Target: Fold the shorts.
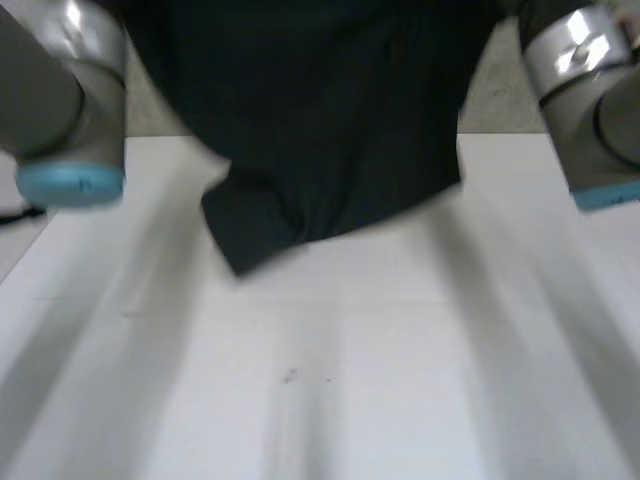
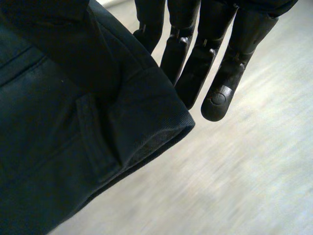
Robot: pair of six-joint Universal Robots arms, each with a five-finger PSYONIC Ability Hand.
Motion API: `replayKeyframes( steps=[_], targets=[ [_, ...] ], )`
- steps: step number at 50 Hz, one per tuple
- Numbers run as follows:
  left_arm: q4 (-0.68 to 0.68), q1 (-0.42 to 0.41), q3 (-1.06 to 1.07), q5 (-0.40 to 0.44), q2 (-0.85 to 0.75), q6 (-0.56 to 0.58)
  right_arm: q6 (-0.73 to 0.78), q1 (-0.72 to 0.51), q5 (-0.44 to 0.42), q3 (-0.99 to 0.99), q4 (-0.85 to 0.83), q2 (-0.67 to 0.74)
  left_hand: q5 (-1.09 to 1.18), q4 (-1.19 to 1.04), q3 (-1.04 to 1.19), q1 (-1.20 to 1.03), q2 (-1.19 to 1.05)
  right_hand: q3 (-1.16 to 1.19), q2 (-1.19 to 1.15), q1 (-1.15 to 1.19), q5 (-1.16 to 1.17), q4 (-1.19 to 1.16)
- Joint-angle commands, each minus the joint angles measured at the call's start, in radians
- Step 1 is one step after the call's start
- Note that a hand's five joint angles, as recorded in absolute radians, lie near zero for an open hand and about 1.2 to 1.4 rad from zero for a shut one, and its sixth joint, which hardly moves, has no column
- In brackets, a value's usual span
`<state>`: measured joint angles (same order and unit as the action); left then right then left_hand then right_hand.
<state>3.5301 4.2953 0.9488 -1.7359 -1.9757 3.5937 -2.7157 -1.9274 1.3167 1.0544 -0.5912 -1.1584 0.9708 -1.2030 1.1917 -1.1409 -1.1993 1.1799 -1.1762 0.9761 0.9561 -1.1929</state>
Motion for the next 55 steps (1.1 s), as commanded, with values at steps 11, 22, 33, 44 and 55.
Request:
replayKeyframes(
  steps=[11, 22, 33, 44, 55],
  targets=[
    [0.121, 0.001, 0.488, -0.001, 0.104, -0.010, -0.093, 0.001, 0.026, 0.205, 0.123, -0.014, 0.251, -0.193, 0.205, -0.255, -0.197, 0.216, -0.220, 0.420, 0.266, -0.203],
    [0.138, -0.020, 0.873, 0.061, 0.000, 0.002, 0.045, -0.002, 0.030, 0.450, 0.267, 0.166, 0.251, -0.193, 0.205, -0.255, -0.197, 0.216, -0.220, 0.420, 0.266, -0.203],
    [-0.063, -0.051, 0.973, 0.027, 0.138, 0.027, 0.086, 0.001, 0.015, 0.530, 0.504, 0.062, 0.251, -0.193, 0.205, -0.255, -0.197, 0.216, -0.220, 0.420, 0.266, -0.203],
    [-0.436, -0.069, 1.064, -0.037, 0.342, 0.019, 0.100, 0.011, -0.037, 0.639, 0.731, -0.046, 0.251, -0.193, 0.205, -0.255, -0.197, 0.216, -0.220, 0.420, 0.266, -0.203],
    [-0.516, -0.157, 1.171, -0.039, 0.451, 0.025, 0.298, 0.015, -0.053, 0.797, 0.847, -0.147, 0.208, -0.150, 0.161, -0.212, -0.154, 0.216, -0.220, 0.420, 0.266, -0.203]
  ],
)
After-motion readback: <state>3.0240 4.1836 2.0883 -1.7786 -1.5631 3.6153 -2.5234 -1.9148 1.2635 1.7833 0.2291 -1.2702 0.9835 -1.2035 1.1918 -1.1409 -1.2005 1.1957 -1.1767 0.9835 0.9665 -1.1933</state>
